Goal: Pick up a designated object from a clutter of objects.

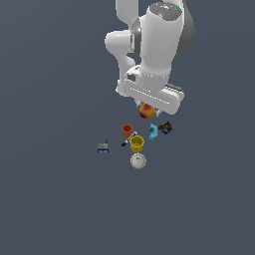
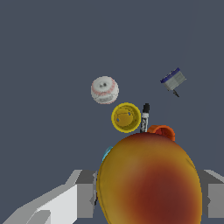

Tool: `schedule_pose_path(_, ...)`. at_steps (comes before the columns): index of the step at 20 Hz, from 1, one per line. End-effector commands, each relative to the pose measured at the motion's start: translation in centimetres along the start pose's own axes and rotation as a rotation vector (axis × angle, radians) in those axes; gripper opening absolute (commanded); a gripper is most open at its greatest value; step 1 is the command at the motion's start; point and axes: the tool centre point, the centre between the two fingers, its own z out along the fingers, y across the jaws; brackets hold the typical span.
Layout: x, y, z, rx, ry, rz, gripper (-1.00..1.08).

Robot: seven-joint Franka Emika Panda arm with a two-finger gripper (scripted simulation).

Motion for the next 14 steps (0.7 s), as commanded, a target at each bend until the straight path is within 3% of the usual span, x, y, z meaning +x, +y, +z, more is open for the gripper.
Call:
schedule_pose_path(1, -2.0, -1.8, -2.0, 0.000, 0.001, 0.001, -1.00)
schedule_pose_path(8, -7.1, -6.7, -7.0, 0.002, -0.001, 0.000, -1.00)
schedule_pose_path(14, -9.8, -9.7, -9.8, 0.003, -0.003, 0.000, -1.00)
